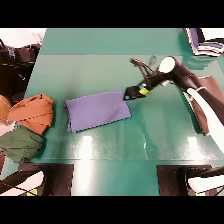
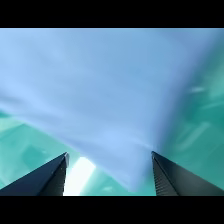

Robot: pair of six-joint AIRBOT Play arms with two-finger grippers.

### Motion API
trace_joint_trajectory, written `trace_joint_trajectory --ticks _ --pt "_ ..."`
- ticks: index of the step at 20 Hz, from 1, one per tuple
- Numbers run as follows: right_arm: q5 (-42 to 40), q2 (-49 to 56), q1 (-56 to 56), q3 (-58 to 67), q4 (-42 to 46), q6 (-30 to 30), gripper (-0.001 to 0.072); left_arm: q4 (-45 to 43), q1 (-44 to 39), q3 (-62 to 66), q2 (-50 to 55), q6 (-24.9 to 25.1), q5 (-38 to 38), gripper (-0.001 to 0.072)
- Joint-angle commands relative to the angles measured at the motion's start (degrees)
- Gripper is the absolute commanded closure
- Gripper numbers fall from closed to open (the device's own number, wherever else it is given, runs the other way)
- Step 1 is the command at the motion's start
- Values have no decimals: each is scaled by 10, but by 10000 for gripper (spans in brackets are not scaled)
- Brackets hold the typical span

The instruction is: Fold the shirts.

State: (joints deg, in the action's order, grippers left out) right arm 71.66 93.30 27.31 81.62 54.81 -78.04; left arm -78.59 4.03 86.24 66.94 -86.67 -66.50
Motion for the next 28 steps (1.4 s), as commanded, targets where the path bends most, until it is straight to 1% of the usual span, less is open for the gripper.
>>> trace_joint_trajectory --ticks 1,3,4,5,8,9,10,11,12,13,14,16,19,24,28 --pt "-61 7 -85 -107 -88 -5 135 6 2 0 0 1 1 683" --pt "-65 47 -88 -109 -182 57 137 8 1 0 0 1 1 683" --pt "-66 69 -79 -101 -223 67 138 10 1 0 0 1 1 683" --pt "-66 89 -67 -88 -239 68 138 10 1 0 0 1 1 683" --pt "-44 143 -11 -23 -237 68 148 17 1 0 0 1 1 683" --pt "-42 156 9 0 -237 68 246 23 1 0 0 1 1 683" --pt "-42 165 24 22 -235 68 317 32 1 0 0 1 1 683" --pt "-42 172 38 43 -231 69 424 42 1 0 0 1 0 683" --pt "-43 173 46 58 -231 77 564 50 1 0 0 1 0 684" --pt "-45 172 49 72 -227 80 683 58 1 0 0 1 0 684" --pt "-43 172 48 87 -217 80 697 64 -2 0 0 1 -1 684" --pt "-44 154 30 115 -189 79 697 64 -25 0 0 1 -1 684" --pt "-69 95 -39 125 -135 51 697 64 -84 0 0 1 9 684" --pt "-83 -9 -239 125 -51 -18 697 64 -157 0 0 1 38 684" --pt "-90 -50 -411 125 -48 -45 697 66 -185 0 0 -1 41 684"
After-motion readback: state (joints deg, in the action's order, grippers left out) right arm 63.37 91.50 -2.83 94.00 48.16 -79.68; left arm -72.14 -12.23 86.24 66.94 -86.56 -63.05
